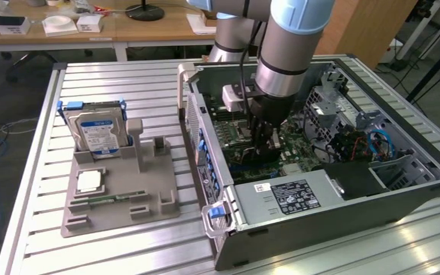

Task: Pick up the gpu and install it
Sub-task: 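Insert the gpu into the slot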

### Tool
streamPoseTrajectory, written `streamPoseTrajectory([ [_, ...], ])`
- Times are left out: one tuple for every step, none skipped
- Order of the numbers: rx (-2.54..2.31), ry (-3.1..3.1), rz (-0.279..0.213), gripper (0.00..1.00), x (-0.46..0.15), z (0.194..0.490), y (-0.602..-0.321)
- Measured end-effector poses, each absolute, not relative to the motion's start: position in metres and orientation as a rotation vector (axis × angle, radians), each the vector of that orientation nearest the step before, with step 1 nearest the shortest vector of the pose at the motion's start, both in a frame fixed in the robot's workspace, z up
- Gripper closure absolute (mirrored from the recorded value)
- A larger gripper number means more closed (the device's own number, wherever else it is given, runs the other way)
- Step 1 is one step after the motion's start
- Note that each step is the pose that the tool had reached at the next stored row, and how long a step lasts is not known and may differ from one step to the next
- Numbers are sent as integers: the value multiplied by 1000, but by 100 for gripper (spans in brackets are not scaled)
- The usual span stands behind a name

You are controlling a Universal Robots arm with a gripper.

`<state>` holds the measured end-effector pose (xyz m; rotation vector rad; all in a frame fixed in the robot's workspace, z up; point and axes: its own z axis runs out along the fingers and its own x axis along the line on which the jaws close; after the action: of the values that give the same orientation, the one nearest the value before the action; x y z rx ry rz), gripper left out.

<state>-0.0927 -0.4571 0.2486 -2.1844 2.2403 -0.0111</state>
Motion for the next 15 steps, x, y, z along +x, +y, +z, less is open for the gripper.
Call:
streamPoseTrajectory([
  [-2184, 2240, -11, 74, -93, 248, -457],
  [-2185, 2240, -11, 74, -93, 248, -457],
  [-2185, 2240, -11, 74, -93, 248, -457],
  [-2185, 2241, -11, 74, -93, 247, -457],
  [-2185, 2240, -11, 74, -93, 247, -457],
  [-2184, 2240, -11, 74, -93, 246, -457],
  [-2184, 2240, -11, 74, -93, 245, -457],
  [-2185, 2240, -12, 74, -93, 245, -457],
  [-2185, 2240, -12, 74, -93, 244, -457],
  [-2185, 2240, -12, 74, -93, 243, -457],
  [-2185, 2240, -12, 74, -93, 243, -457],
  [-2185, 2240, -11, 74, -93, 243, -457],
  [-2185, 2240, -12, 74, -93, 243, -457],
  [-2185, 2240, -11, 74, -93, 243, -457],
  [-2185, 2240, -11, 74, -93, 243, -457],
])
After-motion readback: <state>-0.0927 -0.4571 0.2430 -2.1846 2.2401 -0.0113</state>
